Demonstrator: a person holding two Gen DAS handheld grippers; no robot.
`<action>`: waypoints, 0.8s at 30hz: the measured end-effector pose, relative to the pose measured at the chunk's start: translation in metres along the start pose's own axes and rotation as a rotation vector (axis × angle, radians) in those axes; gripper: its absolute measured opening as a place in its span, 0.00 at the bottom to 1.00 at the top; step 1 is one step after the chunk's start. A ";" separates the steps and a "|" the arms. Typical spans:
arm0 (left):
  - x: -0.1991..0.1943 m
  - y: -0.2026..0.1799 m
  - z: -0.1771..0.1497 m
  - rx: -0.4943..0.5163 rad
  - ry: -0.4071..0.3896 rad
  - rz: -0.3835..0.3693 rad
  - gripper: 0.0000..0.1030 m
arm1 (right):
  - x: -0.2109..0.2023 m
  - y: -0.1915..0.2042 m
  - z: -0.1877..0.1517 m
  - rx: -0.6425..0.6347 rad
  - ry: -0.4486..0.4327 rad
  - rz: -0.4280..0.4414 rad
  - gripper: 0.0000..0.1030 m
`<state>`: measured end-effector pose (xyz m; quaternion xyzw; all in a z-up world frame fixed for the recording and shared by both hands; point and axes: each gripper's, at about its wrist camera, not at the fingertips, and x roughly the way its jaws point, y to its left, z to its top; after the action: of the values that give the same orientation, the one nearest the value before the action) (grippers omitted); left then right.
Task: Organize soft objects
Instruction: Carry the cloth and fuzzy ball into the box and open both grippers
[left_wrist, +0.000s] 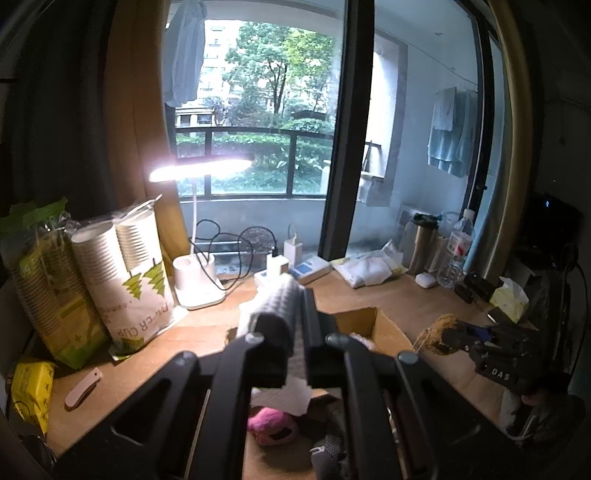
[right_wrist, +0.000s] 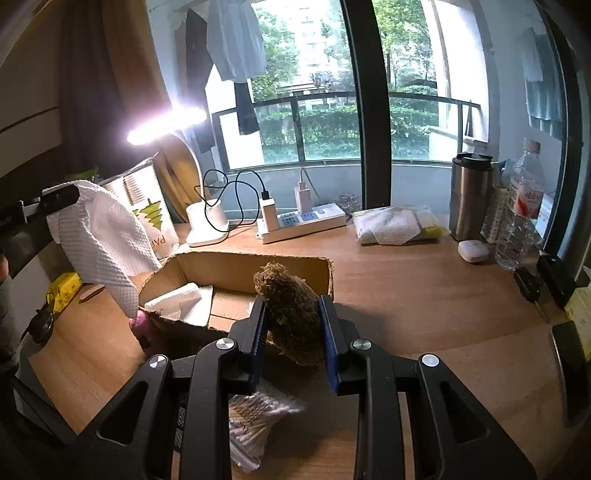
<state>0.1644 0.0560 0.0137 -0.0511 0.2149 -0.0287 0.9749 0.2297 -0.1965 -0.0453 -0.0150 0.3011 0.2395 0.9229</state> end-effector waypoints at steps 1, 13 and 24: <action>0.002 0.000 0.001 -0.001 0.001 -0.003 0.05 | 0.002 0.000 0.001 0.000 0.001 0.003 0.28; 0.035 0.002 -0.001 -0.019 0.041 -0.033 0.05 | 0.023 0.001 0.008 -0.008 0.027 0.026 0.28; 0.072 0.004 -0.016 -0.041 0.115 -0.067 0.05 | 0.043 -0.001 0.012 -0.005 0.062 0.026 0.28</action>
<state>0.2234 0.0532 -0.0311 -0.0765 0.2694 -0.0597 0.9581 0.2669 -0.1766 -0.0601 -0.0208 0.3292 0.2516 0.9099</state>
